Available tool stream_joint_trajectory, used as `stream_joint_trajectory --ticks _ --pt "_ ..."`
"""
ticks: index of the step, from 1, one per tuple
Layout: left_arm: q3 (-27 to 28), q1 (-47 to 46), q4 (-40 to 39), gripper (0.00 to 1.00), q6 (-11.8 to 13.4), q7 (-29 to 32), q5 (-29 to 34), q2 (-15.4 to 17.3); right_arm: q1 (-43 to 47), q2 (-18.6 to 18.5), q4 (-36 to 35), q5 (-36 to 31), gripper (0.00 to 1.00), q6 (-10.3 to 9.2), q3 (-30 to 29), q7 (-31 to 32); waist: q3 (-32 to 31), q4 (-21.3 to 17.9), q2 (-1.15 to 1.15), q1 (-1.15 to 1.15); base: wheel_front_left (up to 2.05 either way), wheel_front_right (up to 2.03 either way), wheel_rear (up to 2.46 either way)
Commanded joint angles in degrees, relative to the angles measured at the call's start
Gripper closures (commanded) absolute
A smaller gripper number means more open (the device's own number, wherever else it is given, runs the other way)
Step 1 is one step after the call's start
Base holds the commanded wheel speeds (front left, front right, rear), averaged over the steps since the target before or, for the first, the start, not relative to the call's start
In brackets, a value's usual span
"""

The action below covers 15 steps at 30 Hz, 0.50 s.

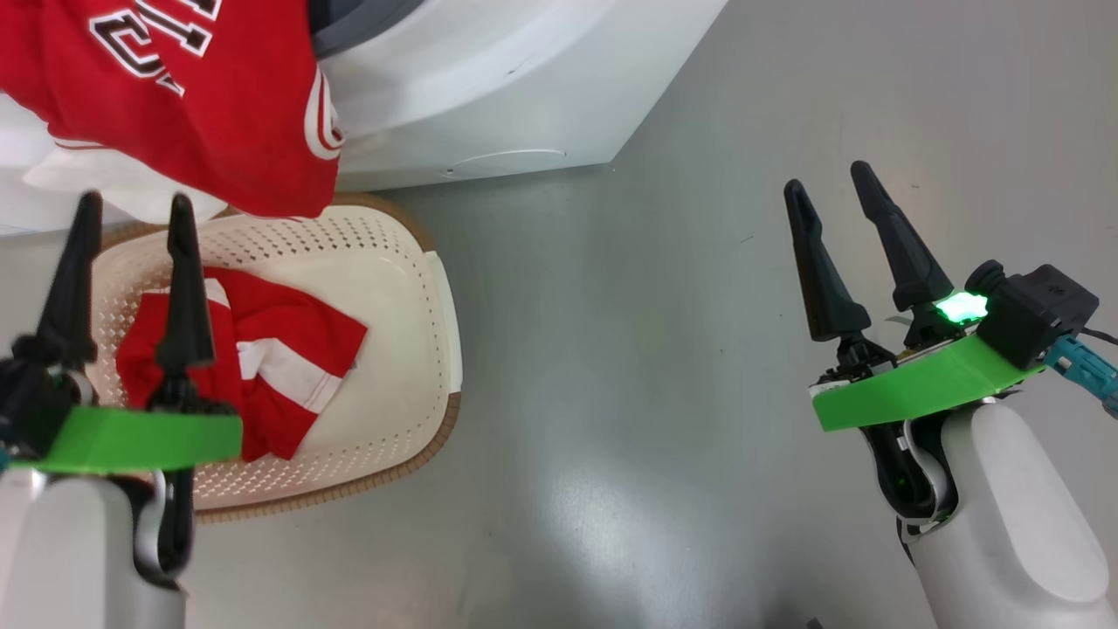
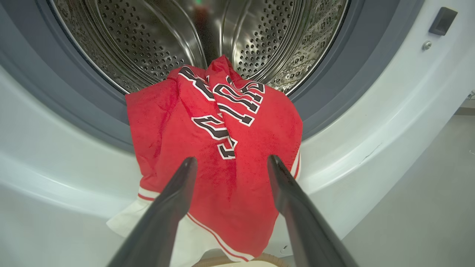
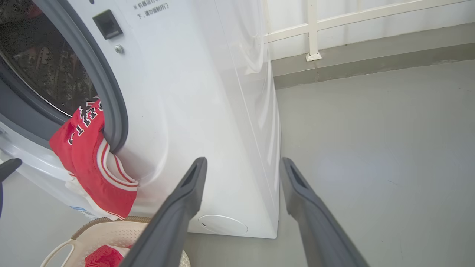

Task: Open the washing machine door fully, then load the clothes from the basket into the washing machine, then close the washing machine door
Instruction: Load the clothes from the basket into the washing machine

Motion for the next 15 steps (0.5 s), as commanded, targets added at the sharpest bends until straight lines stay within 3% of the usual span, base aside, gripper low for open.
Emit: stream_joint_trajectory --ticks 1,15 --pt "2.2 2.0 -2.1 0.0 -0.1 -0.3 0.5 0.9 1.5 0.0 -1.6 0.3 0.0 0.09 0.8 -0.3 0.0 0.1 0.0 0.0 0.0 0.0 0.0" --pt "3.2 7.9 -4.7 0.0 -0.2 -0.3 0.5 -2.5 2.1 -0.1 -2.0 0.2 0.0 0.09 0.4 -0.3 0.1 0.6 0.0 0.0 0.0 0.0 0.0"
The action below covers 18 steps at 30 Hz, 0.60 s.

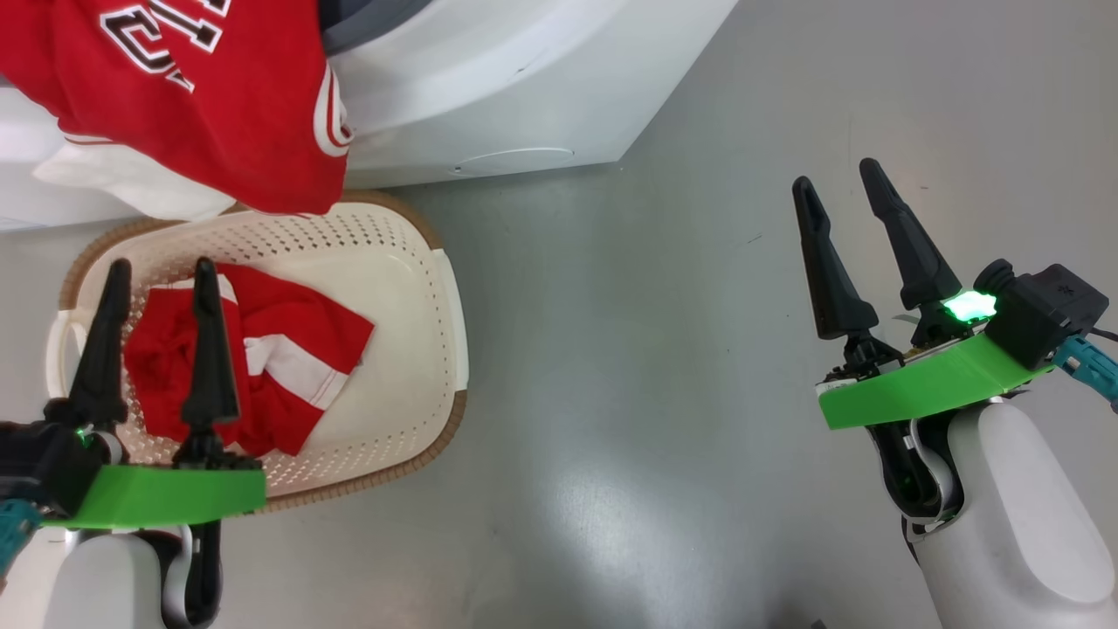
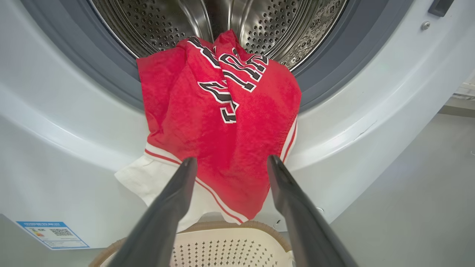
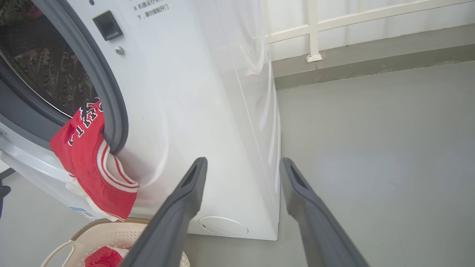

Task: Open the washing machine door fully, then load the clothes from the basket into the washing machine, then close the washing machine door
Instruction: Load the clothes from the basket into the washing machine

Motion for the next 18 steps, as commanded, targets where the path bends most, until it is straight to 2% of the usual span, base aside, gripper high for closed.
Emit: stream_joint_trajectory --ticks 1,18 --pt "1.5 1.3 -1.3 0.0 -0.2 -0.3 0.1 0.9 2.0 0.1 -1.6 0.2 0.0 0.09 1.0 -0.3 0.0 0.0 0.0 0.0 0.0 0.0 0.0" --pt "0.5 -0.3 2.0 0.0 -0.2 -0.3 -1.1 1.4 1.7 0.2 -1.2 0.3 0.0 0.09 1.3 -0.3 0.1 -0.1 0.0 0.0 0.0 0.0 0.0"
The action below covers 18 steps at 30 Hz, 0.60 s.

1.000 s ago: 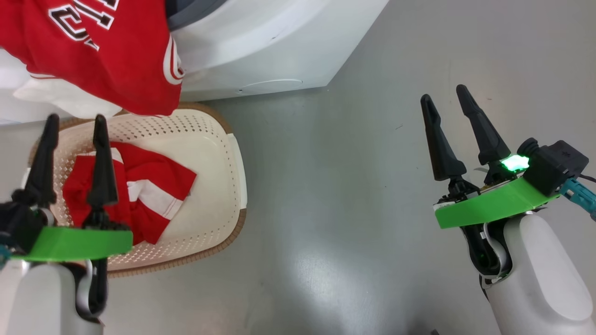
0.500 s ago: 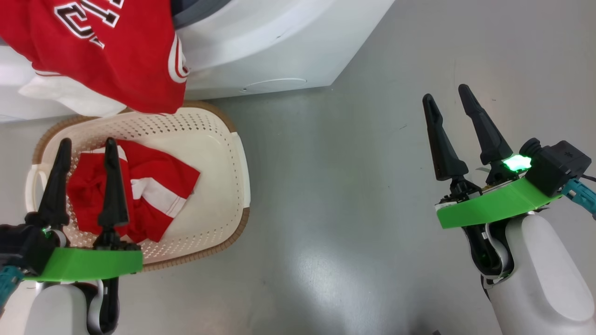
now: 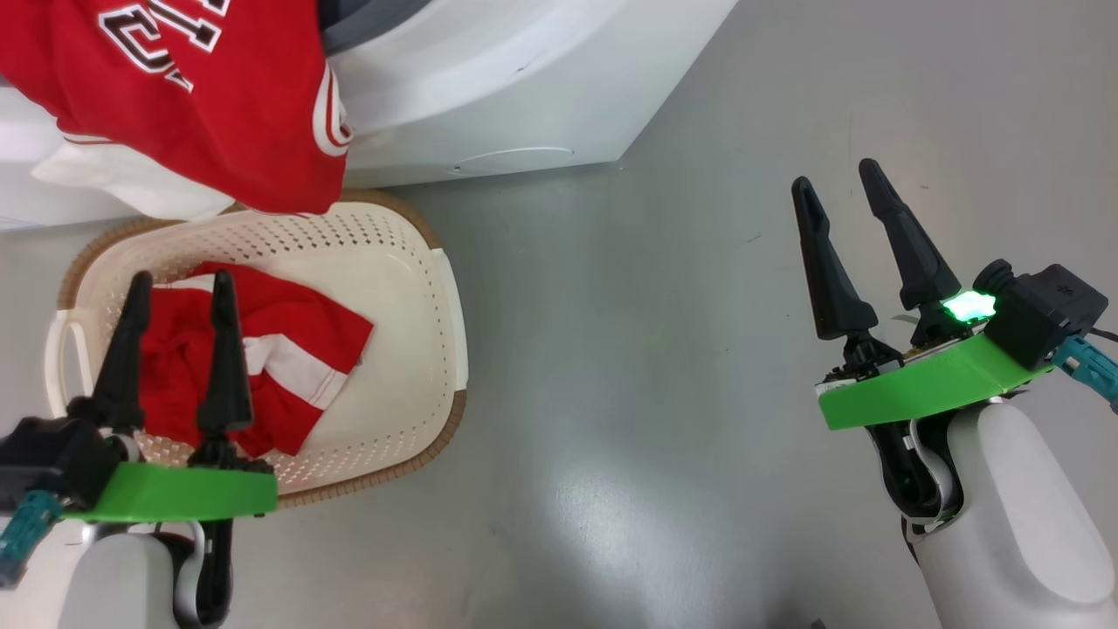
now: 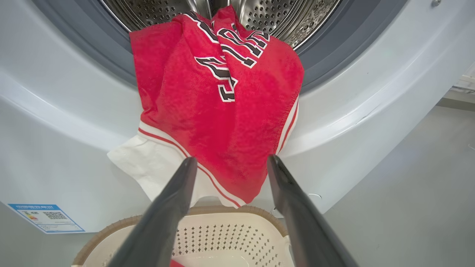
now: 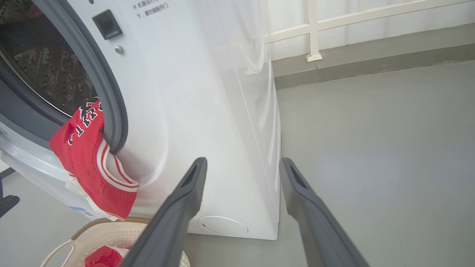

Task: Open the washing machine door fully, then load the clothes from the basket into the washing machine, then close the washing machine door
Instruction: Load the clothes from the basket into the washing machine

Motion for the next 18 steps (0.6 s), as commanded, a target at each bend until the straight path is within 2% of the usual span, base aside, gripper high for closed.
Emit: stream_joint_trajectory --ticks 1,18 --pt "1.2 -0.5 -0.1 0.0 -0.2 -0.3 -0.7 1.4 1.7 0.2 -1.2 0.3 0.0 0.09 1.2 -0.3 0.1 0.0 0.0 0.0 0.0 0.0 0.0" --pt "-4.4 -16.4 23.4 0.0 -0.2 -0.3 -7.7 7.6 1.1 1.0 -1.3 0.5 0.0 0.09 1.6 -0.3 1.5 -2.0 0.0 0.0 0.0 0.0 0.0"
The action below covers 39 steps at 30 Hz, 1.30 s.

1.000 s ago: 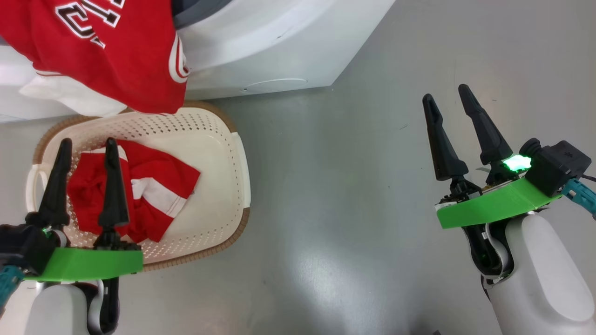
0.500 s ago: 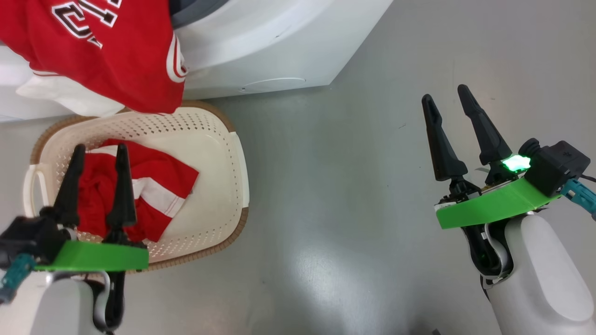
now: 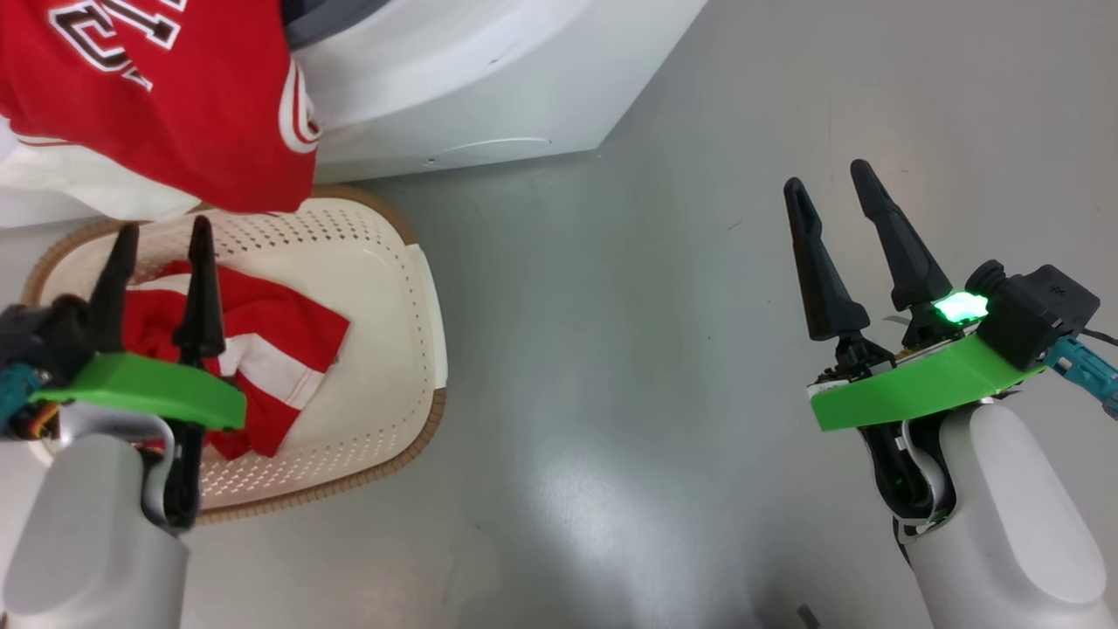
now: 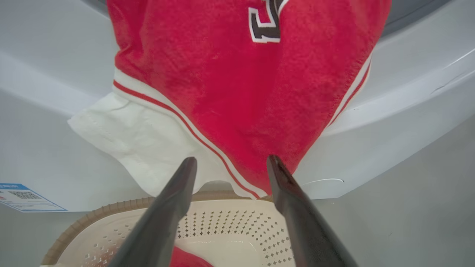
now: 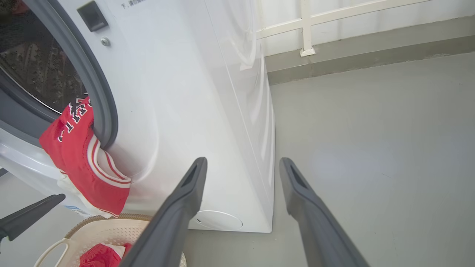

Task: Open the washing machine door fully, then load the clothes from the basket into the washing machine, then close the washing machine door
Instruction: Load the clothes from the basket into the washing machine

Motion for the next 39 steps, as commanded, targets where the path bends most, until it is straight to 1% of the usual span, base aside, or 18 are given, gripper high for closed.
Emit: stream_joint_trajectory --ticks 1,13,18,23,30,34,39 --pt "0.7 -1.7 1.0 0.0 -0.2 -0.3 -1.1 2.6 1.1 0.5 -1.4 0.3 0.0 0.09 1.2 -0.3 0.4 -0.5 0.0 0.0 0.0 0.0 0.0" --pt "-4.4 -11.9 11.7 0.0 -0.2 -0.3 -6.2 5.1 0.4 1.0 -1.7 0.1 0.0 0.09 1.4 -0.3 2.2 -1.2 0.0 0.0 0.0 0.0 0.0" --pt "-6.9 -16.8 17.1 0.0 -0.2 -0.3 -9.9 6.6 0.0 1.2 -1.8 0.0 0.0 0.09 1.5 -0.3 3.2 -2.0 0.0 0.0 0.0 0.0 0.0" --pt "-8.3 -19.9 19.4 0.0 -0.2 -0.3 -10.9 7.8 -0.1 1.3 -1.8 0.0 0.0 0.09 1.3 -0.3 3.9 -2.2 0.0 0.0 0.0 0.0 0.0" --pt "-10.2 -23.2 22.3 0.0 -0.2 -0.3 -11.8 8.0 -0.3 1.3 -1.9 -0.1 0.0 0.09 1.2 -0.3 4.2 -2.3 0.0 0.0 0.0 0.0 0.0" --pt "-10.0 -24.9 22.4 0.0 -0.2 -0.3 -11.5 8.8 -0.4 1.2 -2.1 -0.2 0.0 0.09 1.1 -0.3 4.4 -2.4 0.0 0.0 0.0 0.0 0.0" --pt "-9.2 -25.0 21.8 0.0 -0.2 -0.3 -10.8 8.7 -0.1 1.2 -2.8 -0.3 0.0 0.09 0.9 -0.3 4.3 -2.4 0.0 0.0 0.0 0.0 0.0"
